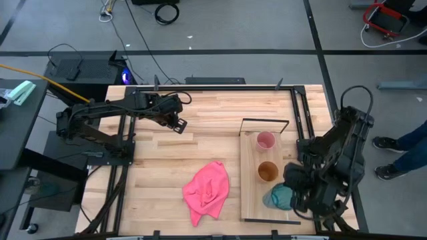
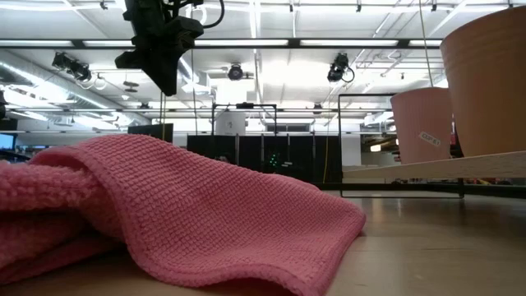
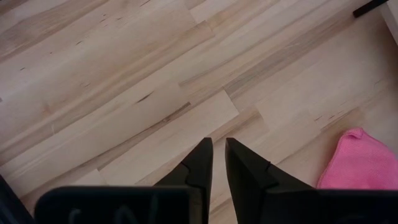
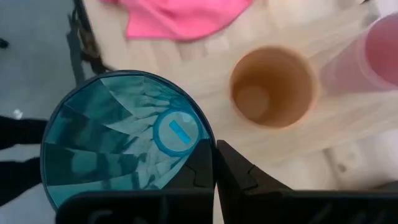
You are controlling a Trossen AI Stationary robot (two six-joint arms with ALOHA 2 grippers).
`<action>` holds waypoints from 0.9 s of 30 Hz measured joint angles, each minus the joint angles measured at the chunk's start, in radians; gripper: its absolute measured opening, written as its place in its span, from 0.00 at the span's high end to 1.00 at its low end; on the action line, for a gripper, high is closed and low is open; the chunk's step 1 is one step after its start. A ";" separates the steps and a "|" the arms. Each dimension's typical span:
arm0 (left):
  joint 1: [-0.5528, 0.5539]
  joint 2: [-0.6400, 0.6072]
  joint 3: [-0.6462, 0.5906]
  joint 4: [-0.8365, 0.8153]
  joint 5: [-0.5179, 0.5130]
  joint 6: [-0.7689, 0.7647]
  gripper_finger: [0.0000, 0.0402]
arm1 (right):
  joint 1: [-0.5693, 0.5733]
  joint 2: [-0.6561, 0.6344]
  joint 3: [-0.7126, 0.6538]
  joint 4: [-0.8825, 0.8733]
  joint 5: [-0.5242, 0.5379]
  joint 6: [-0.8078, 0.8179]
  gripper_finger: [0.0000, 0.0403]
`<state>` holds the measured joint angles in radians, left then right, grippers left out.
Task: Stack small to large cups/mugs on shelf
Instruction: Put the blue cup on the shelf
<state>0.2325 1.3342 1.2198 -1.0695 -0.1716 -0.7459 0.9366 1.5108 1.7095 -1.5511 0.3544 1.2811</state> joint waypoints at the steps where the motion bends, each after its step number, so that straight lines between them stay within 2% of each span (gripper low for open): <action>1: 0.000 0.000 0.000 0.000 0.000 0.000 0.88 | 0.006 0.000 -0.018 0.018 -0.009 0.006 0.99; 10: 0.000 0.000 0.000 0.000 0.000 -0.002 0.88 | 0.028 0.000 -0.129 0.168 -0.035 0.002 0.99; 18: 0.000 0.000 0.000 0.000 0.000 -0.002 0.89 | -0.012 0.000 -0.188 0.173 -0.034 -0.018 0.99; 27: 0.000 0.000 0.000 0.000 0.000 -0.002 0.90 | -0.047 0.000 -0.194 0.196 -0.033 -0.089 0.99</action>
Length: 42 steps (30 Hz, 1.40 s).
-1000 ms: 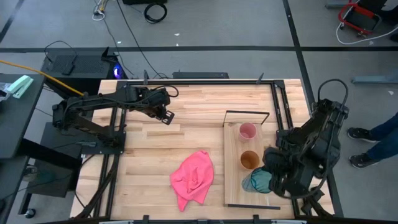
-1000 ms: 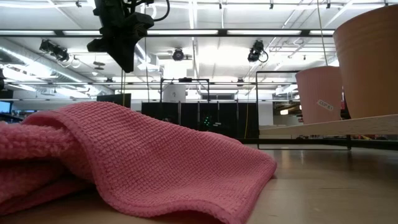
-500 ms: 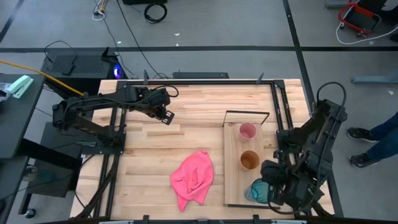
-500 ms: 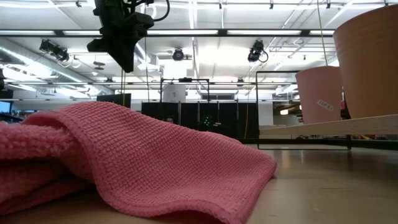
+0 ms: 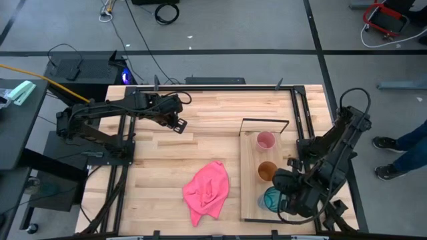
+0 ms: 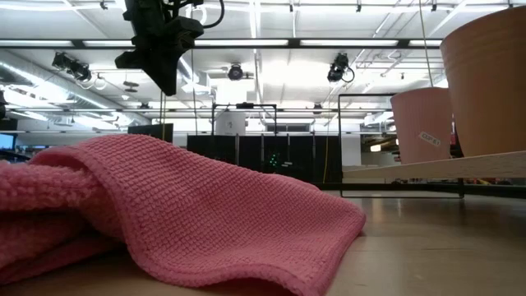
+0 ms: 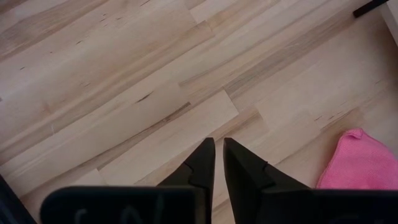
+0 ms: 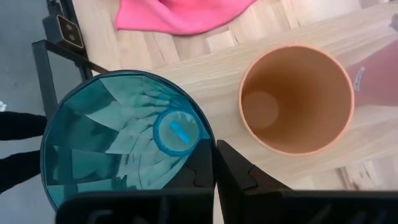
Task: Stack small to large cups/mugs on shelf
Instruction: Put the blue cup on the shelf
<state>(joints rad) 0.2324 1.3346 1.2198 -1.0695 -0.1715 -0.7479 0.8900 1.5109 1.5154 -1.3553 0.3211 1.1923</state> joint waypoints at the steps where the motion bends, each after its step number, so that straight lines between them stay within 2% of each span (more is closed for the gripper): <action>1: 0.000 0.000 0.000 0.000 0.000 0.000 0.90 | -0.001 0.003 0.000 0.000 0.001 -0.009 0.99; 14: 0.000 0.000 0.000 0.000 0.000 0.001 0.91 | -0.021 0.041 0.000 0.027 -0.053 -0.071 0.99; 36: 0.000 0.000 0.000 0.000 0.000 0.002 0.91 | -0.017 0.083 0.000 0.049 -0.067 -0.097 0.99; 42: 0.000 0.000 0.000 0.000 0.000 0.002 0.91 | -0.017 0.083 0.000 0.048 -0.065 -0.097 0.94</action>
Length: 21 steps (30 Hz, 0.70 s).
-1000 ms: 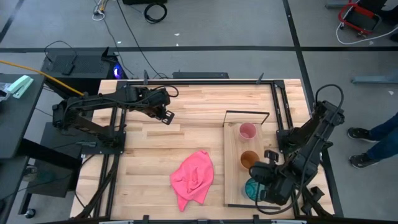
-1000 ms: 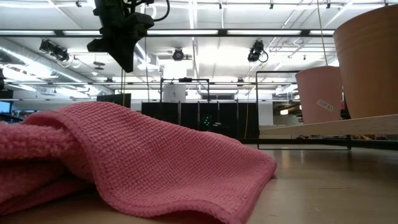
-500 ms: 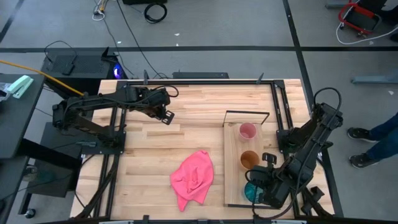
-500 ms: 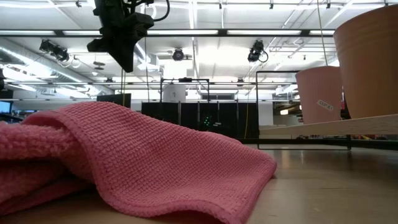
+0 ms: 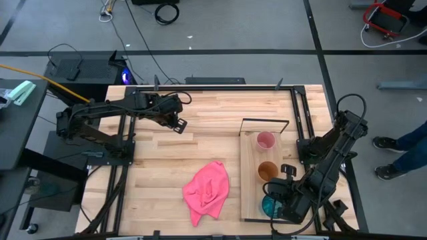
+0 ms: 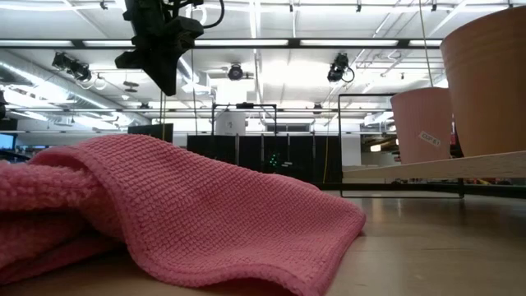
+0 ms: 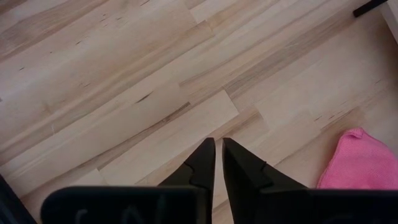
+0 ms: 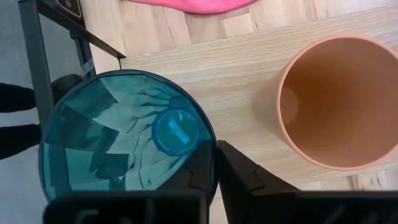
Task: Stack small to large cups/mugs on shelf
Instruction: Put the blue cup on the shelf
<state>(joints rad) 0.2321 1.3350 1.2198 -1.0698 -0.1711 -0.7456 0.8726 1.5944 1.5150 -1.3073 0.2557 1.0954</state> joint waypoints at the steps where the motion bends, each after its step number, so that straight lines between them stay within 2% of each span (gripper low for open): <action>1: 0.000 0.000 0.000 0.000 0.000 0.000 0.91 | 0.000 0.000 0.000 -0.001 0.001 0.000 0.93; 8: 0.000 0.000 0.000 0.000 0.000 0.000 0.92 | 0.000 0.000 0.000 -0.001 0.011 0.004 0.87; 21: 0.000 0.000 0.000 0.000 0.000 0.000 0.91 | 0.000 0.000 0.000 0.018 0.033 0.005 0.86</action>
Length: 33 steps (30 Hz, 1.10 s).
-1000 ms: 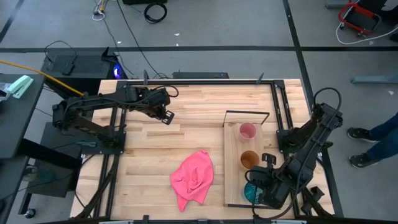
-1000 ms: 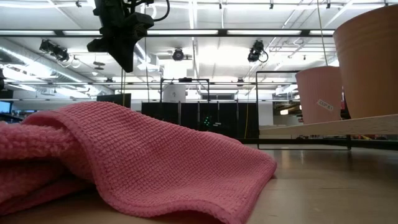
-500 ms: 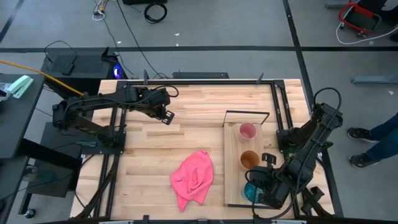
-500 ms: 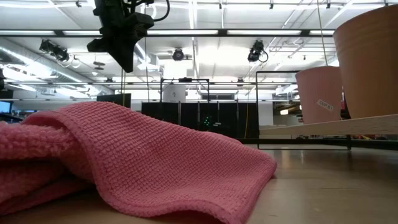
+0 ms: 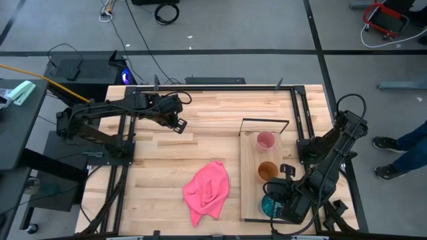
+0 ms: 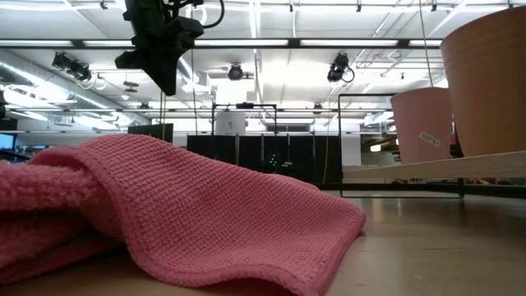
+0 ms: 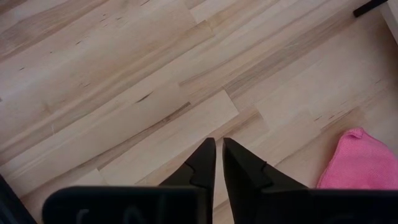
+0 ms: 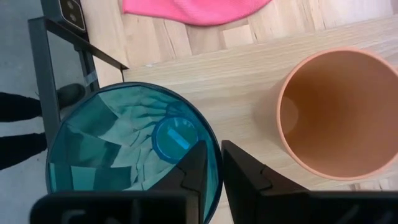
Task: Stack small to large cups/mugs on shelf
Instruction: Put the blue cup on the shelf, then return to Home Position
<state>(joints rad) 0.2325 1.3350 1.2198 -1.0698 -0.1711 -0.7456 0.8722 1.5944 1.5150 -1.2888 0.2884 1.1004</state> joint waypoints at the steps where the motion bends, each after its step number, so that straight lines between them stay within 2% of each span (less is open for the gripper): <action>1: 0.000 0.000 0.000 0.000 0.000 0.000 0.91 | 0.000 0.000 0.000 0.000 0.000 0.000 0.86; 13: 0.000 0.000 0.000 0.000 0.000 -0.001 0.89 | 0.000 -0.004 0.000 0.000 -0.001 0.000 0.86; 24: 0.000 0.000 0.000 0.000 0.000 -0.002 0.91 | 0.000 -0.054 0.000 -0.002 0.002 0.023 0.86; 33: 0.000 0.000 0.000 0.000 0.000 -0.001 0.90 | 0.000 -0.175 0.000 -0.002 -0.012 0.030 0.86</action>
<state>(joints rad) 0.2324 1.3350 1.2198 -1.0695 -0.1708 -0.7464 0.8726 1.4192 1.5150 -1.2908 0.2764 1.1305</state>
